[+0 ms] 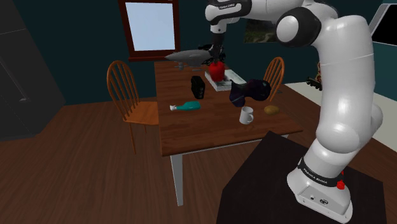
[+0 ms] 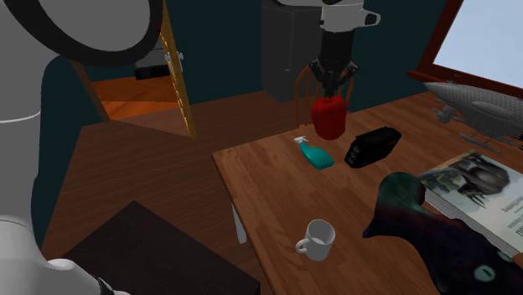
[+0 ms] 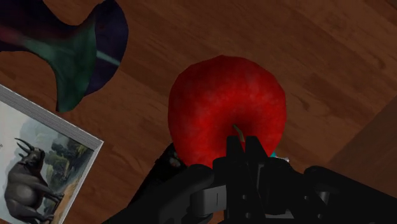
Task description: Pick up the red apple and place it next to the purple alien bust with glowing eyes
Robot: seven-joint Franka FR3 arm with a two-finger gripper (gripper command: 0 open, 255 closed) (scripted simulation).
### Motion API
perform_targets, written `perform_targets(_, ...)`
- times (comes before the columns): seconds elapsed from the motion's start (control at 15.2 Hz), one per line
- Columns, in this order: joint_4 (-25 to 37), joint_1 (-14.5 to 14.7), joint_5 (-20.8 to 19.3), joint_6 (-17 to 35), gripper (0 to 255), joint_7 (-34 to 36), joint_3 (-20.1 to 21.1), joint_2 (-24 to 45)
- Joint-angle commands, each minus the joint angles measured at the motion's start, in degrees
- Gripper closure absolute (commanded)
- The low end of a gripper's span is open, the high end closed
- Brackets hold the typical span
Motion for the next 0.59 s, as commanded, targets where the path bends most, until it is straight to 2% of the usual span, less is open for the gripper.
perform_targets(0.0,3.03,-1.96,0.56,-1.0,255,-2.36,-0.44,1.96)
perform_targets(0.26,10.29,-5.84,1.63,-3.66,255,-6.47,-1.07,6.51)
perform_targets(0.53,6.21,-5.63,1.58,-0.18,255,-6.47,-1.06,5.91)
